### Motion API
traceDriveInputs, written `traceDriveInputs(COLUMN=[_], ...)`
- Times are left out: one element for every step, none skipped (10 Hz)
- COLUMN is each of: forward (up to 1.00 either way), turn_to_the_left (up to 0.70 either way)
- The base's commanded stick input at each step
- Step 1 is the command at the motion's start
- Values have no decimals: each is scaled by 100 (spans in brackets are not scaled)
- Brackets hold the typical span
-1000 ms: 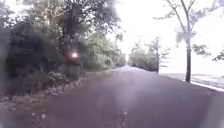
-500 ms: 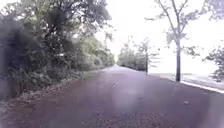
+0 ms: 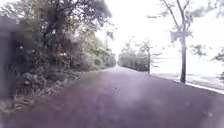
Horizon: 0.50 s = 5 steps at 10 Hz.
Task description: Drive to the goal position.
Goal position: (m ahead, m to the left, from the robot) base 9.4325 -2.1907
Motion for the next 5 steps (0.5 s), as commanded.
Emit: traceDriveInputs(forward=[100, 100, 100, 100, 100], turn_to_the_left=[0, 0, 0, 0, 0])
